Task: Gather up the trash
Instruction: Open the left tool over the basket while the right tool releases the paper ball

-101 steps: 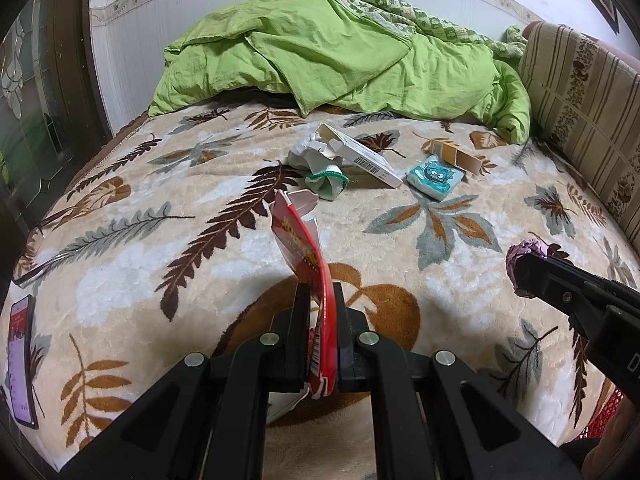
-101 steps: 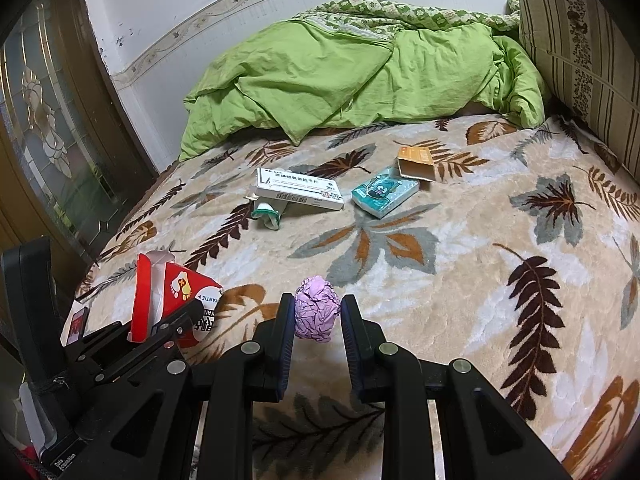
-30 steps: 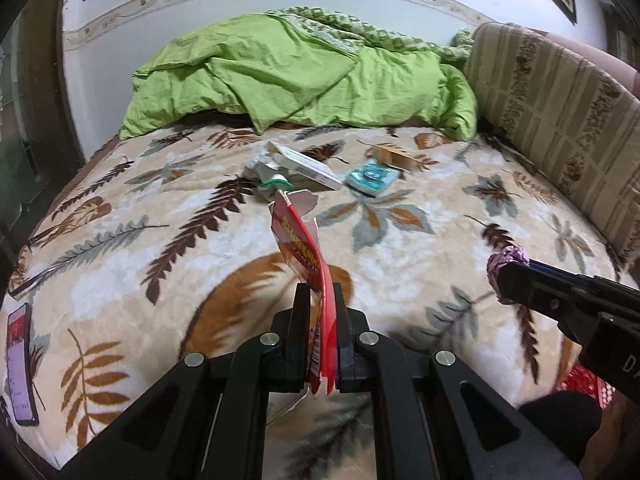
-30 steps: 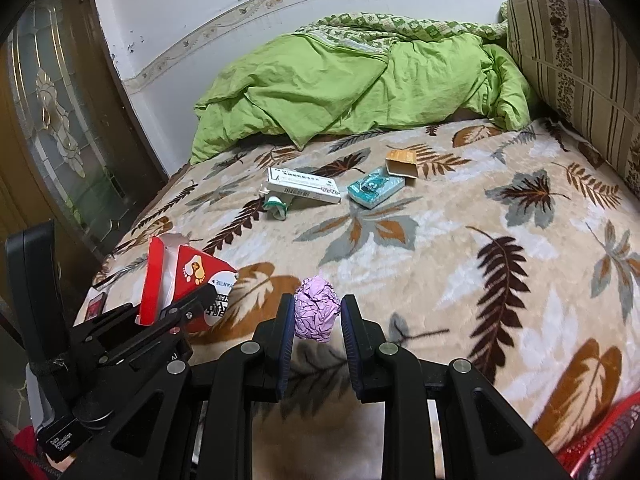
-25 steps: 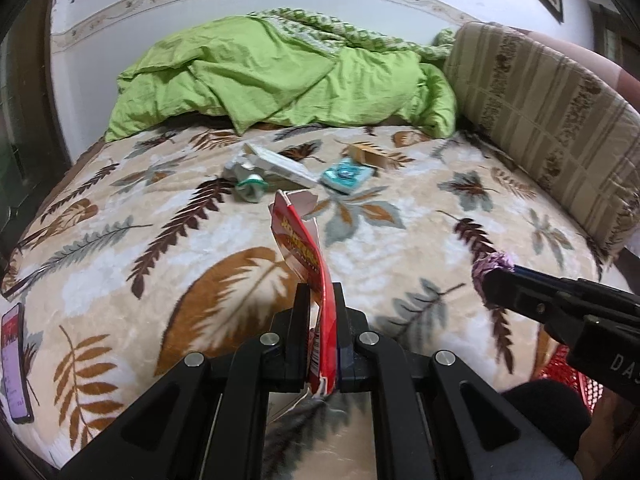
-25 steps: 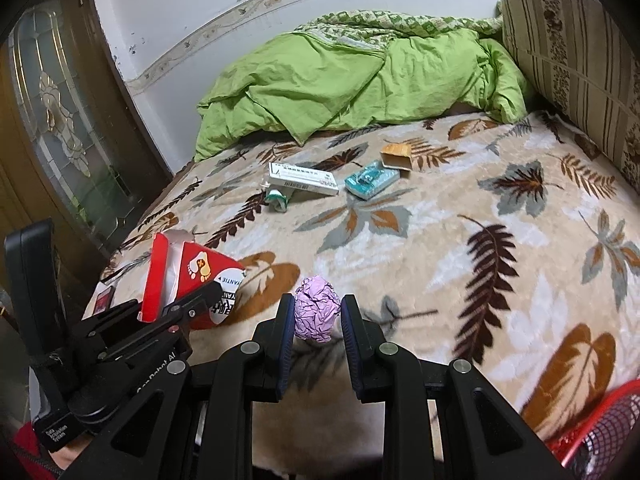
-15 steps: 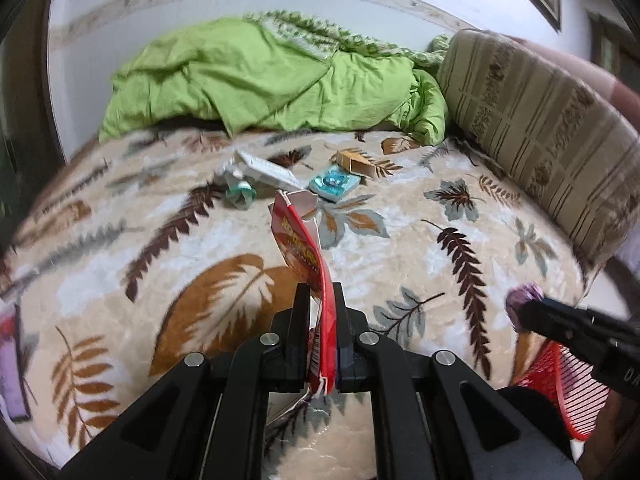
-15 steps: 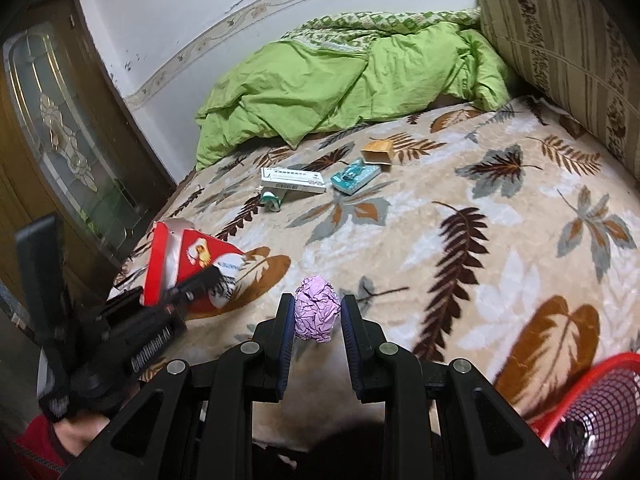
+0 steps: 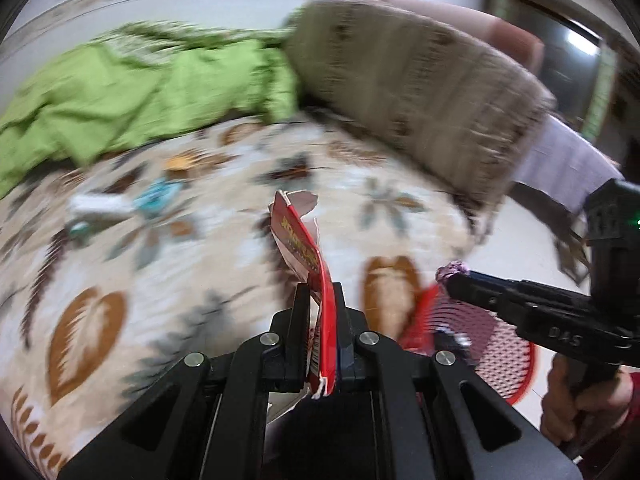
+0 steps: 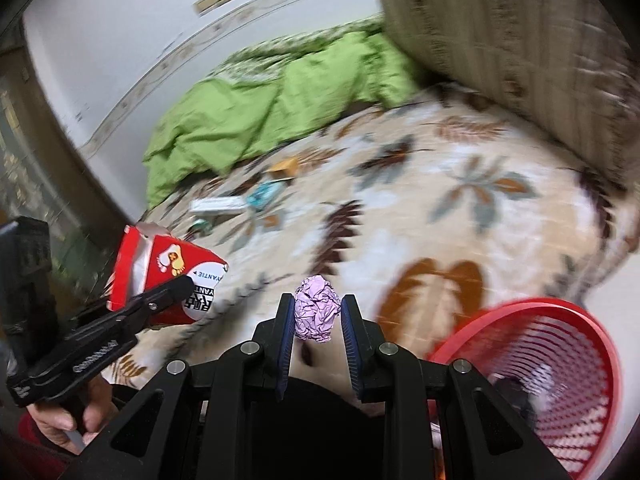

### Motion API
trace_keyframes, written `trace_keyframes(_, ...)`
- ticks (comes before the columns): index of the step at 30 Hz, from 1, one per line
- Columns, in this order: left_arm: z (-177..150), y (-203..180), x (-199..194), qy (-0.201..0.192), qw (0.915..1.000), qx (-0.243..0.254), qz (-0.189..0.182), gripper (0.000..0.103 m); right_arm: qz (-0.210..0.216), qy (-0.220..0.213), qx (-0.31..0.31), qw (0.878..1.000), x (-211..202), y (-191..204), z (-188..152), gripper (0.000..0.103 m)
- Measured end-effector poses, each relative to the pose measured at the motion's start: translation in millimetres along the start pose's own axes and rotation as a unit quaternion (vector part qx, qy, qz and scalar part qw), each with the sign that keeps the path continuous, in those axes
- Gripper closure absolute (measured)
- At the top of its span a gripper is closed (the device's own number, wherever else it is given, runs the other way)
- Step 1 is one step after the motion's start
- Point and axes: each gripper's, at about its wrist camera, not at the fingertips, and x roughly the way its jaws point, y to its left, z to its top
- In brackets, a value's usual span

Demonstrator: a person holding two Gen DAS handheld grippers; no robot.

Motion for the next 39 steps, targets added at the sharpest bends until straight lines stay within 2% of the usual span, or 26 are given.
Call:
trace_keyframes(7, 11, -67, 29, 0.037, 0.9950, 0.038, -0.085, 0.095, -0.070, -0.029, 0.059, 0.995, -55, -62, -9, 0.078)
trace_keyframes(13, 6, -116, 48, 0.065, 0.9880, 0.076, -0.118, 0.094, -0.102, -0.032, 0.090, 0.990, -72, -92, -19, 0.077)
trace_keyframes(14, 5, -124, 52, 0.070, 0.9867, 0.084, -0.120, 0.090, -0.104, -0.032, 0.094, 0.990, -72, -95, -21, 0.077)
trace_keyframes(15, 4, -128, 55, 0.077, 0.9856, 0.088, -0.121, 0.076, -0.107, -0.031, 0.096, 0.989, -72, -96, -22, 0.077)
trace_keyframes(17, 3, -133, 56, 0.080, 0.9850, 0.093, -0.122, 0.055, -0.118, -0.031, 0.099, 0.988, -73, -101, -23, 0.073)
trace_keyframes(18, 2, -134, 54, 0.075, 0.9851, 0.095, -0.122, 0.054, -0.122, -0.033, 0.102, 0.987, -74, -103, -23, 0.071)
trace_keyframes(20, 2, -135, 50, 0.073, 0.9845, 0.100, -0.125, 0.054, -0.123, -0.037, 0.107, 0.986, -76, -105, -24, 0.064)
trace_keyframes(25, 6, -121, 44, 0.065, 0.9872, 0.084, -0.118, 0.053, -0.120, -0.040, 0.102, 0.987, -78, -104, -21, 0.064)
trace_keyframes(31, 9, -89, 31, 0.045, 0.9940, 0.059, -0.080, 0.048, -0.105, -0.036, 0.083, 0.990, -65, -88, -12, 0.063)
trace_keyframes(39, 10, -27, 12, 0.021, 0.9996, 0.009, -0.019, 0.043, -0.059, -0.012, 0.026, 0.998, -30, -40, 0, 0.060)
